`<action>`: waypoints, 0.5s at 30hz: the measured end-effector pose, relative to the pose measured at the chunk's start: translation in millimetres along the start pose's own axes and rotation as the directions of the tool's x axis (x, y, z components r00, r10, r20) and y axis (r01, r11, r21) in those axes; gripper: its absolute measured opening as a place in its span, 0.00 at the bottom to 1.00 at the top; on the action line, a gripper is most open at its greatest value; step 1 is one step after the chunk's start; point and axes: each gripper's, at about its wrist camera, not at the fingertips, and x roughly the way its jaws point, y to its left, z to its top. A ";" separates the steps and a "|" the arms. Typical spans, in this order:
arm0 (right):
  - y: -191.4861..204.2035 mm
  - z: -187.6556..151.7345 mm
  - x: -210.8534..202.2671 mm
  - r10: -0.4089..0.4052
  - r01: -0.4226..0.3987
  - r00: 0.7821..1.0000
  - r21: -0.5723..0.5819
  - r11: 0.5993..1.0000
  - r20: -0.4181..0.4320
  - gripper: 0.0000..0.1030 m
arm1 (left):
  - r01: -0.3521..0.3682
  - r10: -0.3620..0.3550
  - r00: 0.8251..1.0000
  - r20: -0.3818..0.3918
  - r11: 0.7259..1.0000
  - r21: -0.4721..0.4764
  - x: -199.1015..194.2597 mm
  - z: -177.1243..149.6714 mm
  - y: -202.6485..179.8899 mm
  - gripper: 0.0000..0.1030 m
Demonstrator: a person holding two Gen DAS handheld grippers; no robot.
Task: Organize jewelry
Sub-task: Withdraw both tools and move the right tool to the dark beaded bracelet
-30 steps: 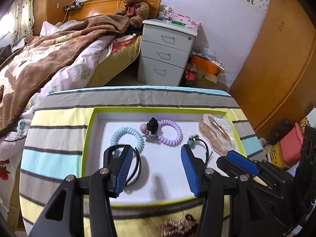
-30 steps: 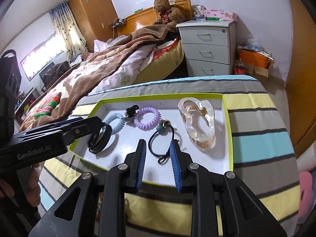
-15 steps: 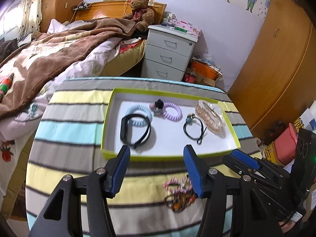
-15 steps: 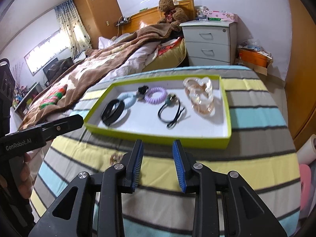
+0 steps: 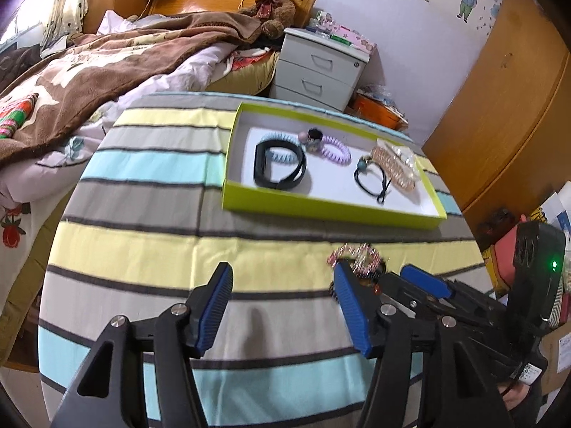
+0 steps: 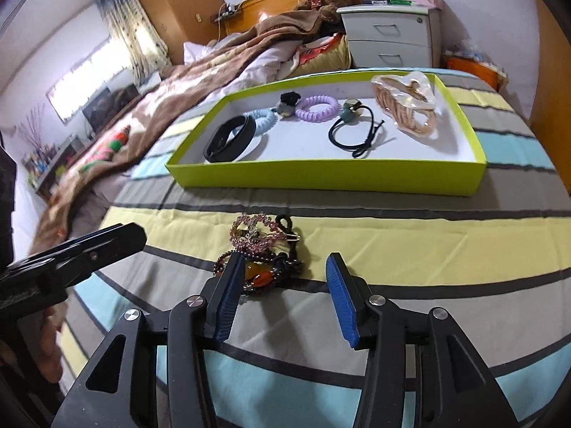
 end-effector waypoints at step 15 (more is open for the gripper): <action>18.1 -7.9 1.6 -0.100 0.100 0.995 -0.060 0.993 0.007 0.27 | 0.049 -0.049 0.999 -0.011 0.998 -0.044 3.8 -19.0 25.9 0.64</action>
